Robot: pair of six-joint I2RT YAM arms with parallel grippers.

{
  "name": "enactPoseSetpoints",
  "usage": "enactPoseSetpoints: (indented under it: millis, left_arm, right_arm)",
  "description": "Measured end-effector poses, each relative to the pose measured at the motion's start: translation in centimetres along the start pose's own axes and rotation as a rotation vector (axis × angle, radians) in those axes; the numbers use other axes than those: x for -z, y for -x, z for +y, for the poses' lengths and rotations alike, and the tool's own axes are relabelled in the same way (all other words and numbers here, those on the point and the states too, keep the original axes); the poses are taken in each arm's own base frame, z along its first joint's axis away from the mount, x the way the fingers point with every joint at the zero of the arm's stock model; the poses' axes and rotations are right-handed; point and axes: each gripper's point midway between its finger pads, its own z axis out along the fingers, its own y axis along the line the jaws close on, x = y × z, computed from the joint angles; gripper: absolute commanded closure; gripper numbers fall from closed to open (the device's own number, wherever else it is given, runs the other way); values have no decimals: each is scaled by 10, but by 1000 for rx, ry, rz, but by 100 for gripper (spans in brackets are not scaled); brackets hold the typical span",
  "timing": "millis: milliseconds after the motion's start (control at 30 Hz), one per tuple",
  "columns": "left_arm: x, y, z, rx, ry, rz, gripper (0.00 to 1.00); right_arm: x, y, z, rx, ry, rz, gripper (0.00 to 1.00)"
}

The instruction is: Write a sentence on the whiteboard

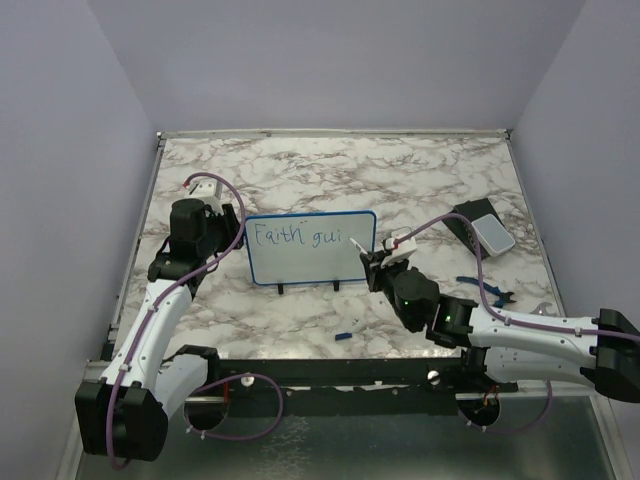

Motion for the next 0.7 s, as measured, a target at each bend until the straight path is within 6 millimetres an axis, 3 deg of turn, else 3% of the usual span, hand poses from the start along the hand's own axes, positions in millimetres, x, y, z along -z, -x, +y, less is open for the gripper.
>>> enactPoseSetpoints:
  millis: [700]
  left_arm:
    - [0, 0, 0, 0, 0, 0, 54]
  right_arm:
    - [-9, 0, 1, 48, -20, -23, 100]
